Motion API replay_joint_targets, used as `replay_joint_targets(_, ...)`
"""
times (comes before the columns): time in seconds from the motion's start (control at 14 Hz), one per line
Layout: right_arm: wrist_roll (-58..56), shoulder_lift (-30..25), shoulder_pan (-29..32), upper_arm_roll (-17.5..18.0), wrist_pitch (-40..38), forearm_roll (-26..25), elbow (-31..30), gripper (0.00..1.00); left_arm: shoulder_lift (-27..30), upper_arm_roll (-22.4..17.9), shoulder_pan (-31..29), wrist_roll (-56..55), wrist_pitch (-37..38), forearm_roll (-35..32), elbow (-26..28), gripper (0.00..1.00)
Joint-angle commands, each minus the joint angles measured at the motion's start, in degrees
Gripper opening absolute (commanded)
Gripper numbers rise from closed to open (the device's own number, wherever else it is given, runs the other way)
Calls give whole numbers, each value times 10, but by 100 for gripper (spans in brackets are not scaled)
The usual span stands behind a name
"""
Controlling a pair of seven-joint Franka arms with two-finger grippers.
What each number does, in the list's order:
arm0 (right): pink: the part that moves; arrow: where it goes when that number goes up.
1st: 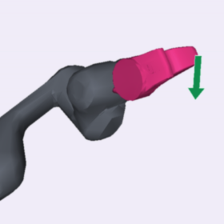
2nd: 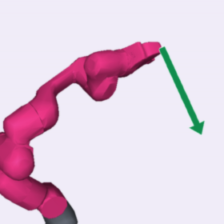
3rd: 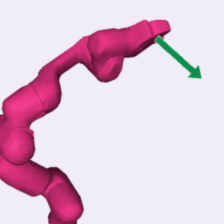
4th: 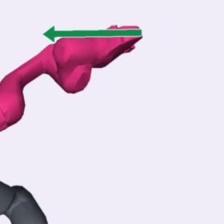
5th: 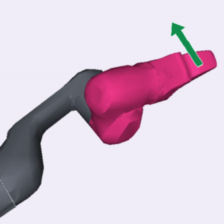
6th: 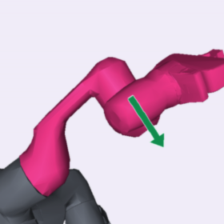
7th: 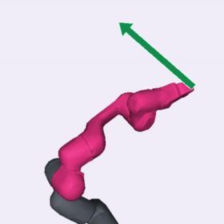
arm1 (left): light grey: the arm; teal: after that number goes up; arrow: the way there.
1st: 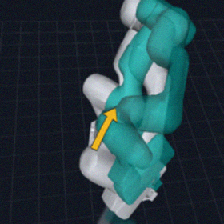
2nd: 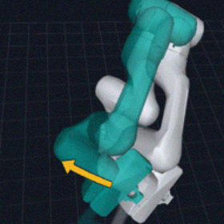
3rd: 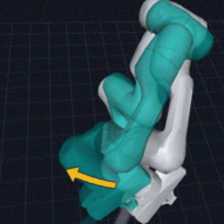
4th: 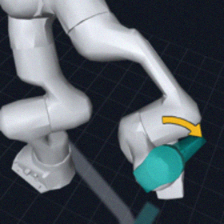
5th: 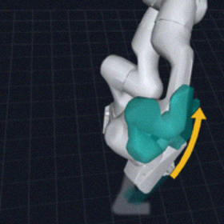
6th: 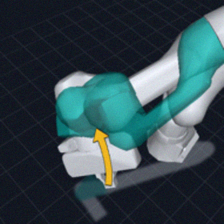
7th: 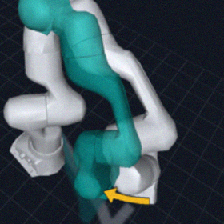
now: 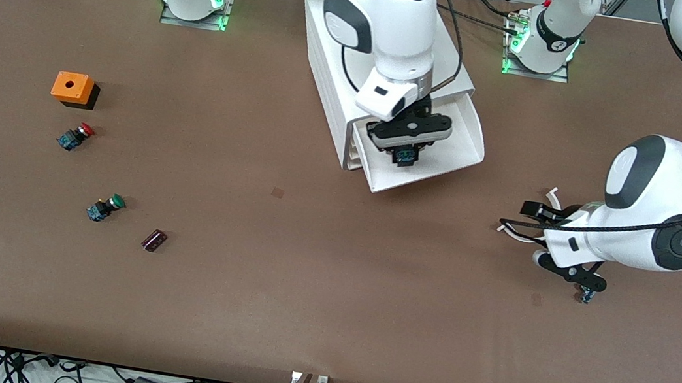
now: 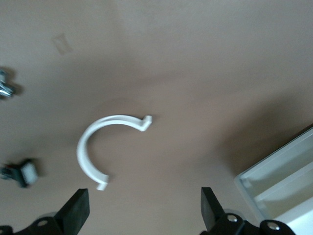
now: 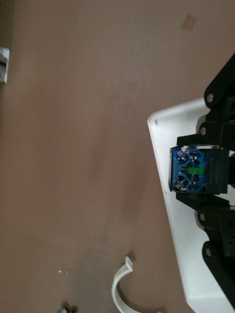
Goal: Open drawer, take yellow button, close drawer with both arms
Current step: 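Carry the button away while the left gripper reaches the drawer front, then push the drawer shut with the left gripper while the right gripper lowers the button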
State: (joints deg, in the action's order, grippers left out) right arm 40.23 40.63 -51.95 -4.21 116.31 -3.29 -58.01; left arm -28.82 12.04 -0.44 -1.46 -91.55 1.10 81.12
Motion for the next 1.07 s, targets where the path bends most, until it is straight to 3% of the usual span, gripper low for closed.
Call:
replay_joint_targets(0.0,-10,-35,71,11,-69,13,-2,0,-5,4,32,-136,-37,23,-11,100)
replay_joint_targets(0.29,-87,-77,163,10,-170,14,-53,0,1,4,92,-286,-106,24,29,100)
replay_joint_targets(0.64,-221,-141,257,11,-135,27,-213,0,53,12,130,-368,-221,23,154,100)
replay_joint_targets(1.0,-376,-158,330,10,-73,42,-331,0,88,84,124,-470,-234,24,220,100)
